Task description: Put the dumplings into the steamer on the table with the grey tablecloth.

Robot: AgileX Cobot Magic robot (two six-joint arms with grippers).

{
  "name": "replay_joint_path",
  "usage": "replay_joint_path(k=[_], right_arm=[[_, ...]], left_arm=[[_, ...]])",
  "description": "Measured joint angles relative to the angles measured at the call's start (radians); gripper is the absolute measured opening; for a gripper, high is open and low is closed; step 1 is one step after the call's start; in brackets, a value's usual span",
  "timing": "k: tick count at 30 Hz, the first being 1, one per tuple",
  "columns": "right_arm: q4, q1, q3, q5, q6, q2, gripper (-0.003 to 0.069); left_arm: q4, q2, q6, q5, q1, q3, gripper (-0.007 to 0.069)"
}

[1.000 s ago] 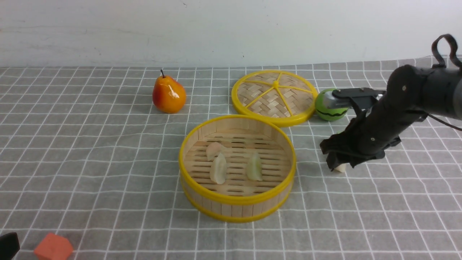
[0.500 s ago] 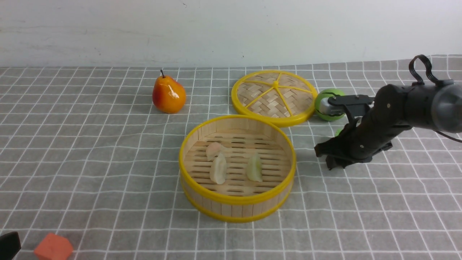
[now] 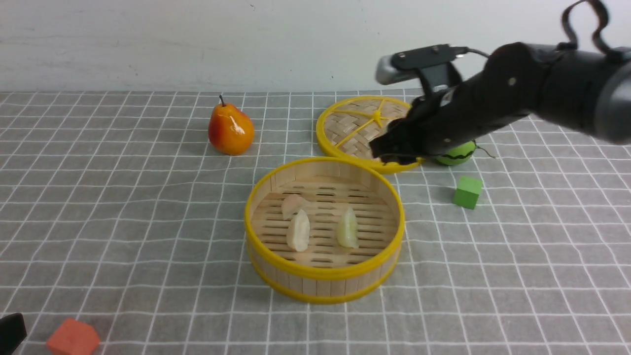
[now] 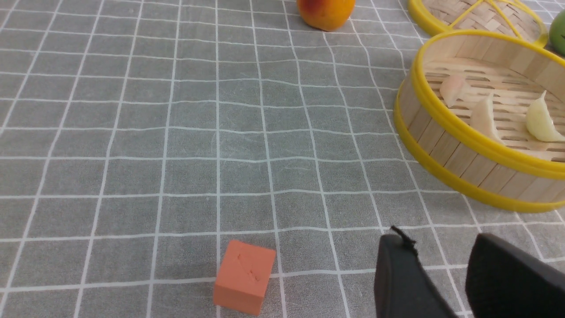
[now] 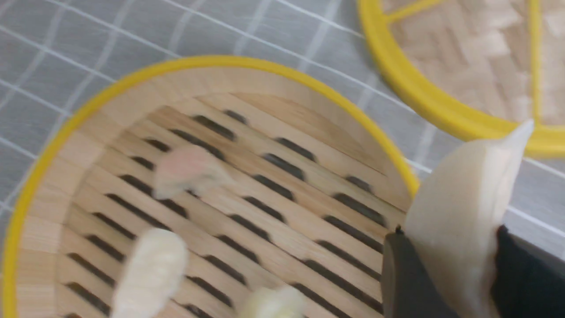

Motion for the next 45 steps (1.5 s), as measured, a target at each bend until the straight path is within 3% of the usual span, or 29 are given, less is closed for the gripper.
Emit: replay_joint_path(k=[6, 11, 20, 24, 26, 30, 34, 35, 36, 37, 39, 42, 45], right_arm=[[0.018, 0.078, 0.001, -0.180, -0.053, 0.146, 0.0236], [0.018, 0.078, 0.002, -0.211, -0.053, 0.213, 0.0239], [0.022, 0.078, 0.001, -0.159, -0.053, 0.150, 0.0542], [0.021, 0.071, -0.016, -0.079, -0.053, 0.009, 0.0573], [0.018, 0.065, -0.027, -0.041, -0.053, -0.057, 0.0561], [-0.049, 0.021, -0.047, 0.124, -0.053, -0.342, 0.0442], [-0.121, -0.040, -0.030, 0.266, -0.018, -0.616, 0.0220], [-0.142, -0.060, 0.009, 0.290, -0.012, -0.692, 0.0132], [-0.142, -0.060, 0.009, 0.290, -0.012, -0.704, 0.0132], [-0.155, -0.081, 0.093, 0.303, -0.010, -0.814, 0.0041], [-0.163, -0.093, 0.213, 0.282, -0.007, -0.920, -0.0012], [-0.165, -0.094, 0.399, 0.199, -0.007, -1.048, -0.0020], [-0.168, -0.094, 0.739, -0.055, -0.009, -1.237, -0.0020]], left_arm=[[0.001, 0.000, 0.000, 0.000, 0.000, 0.000, 0.0223], [0.003, 0.000, 0.000, 0.000, 0.000, 0.000, 0.0223], [0.004, 0.000, 0.000, 0.000, 0.000, 0.000, 0.0223], [0.004, 0.000, 0.000, 0.000, 0.000, 0.000, 0.0226], [0.004, 0.000, 0.000, 0.000, 0.000, 0.000, 0.0227], [0.005, 0.000, 0.000, 0.000, 0.000, 0.000, 0.0227], [0.005, 0.000, 0.000, 0.000, 0.000, 0.000, 0.0228], [0.006, 0.000, 0.000, 0.000, 0.000, 0.000, 0.0230], [0.006, 0.000, 0.000, 0.000, 0.000, 0.000, 0.0230], [0.006, 0.000, 0.000, 0.000, 0.000, 0.000, 0.0234], [0.006, 0.000, 0.000, 0.000, 0.000, 0.000, 0.0235], [0.007, 0.000, 0.000, 0.000, 0.000, 0.000, 0.0237], [0.007, 0.000, 0.000, 0.000, 0.000, 0.000, 0.0237]])
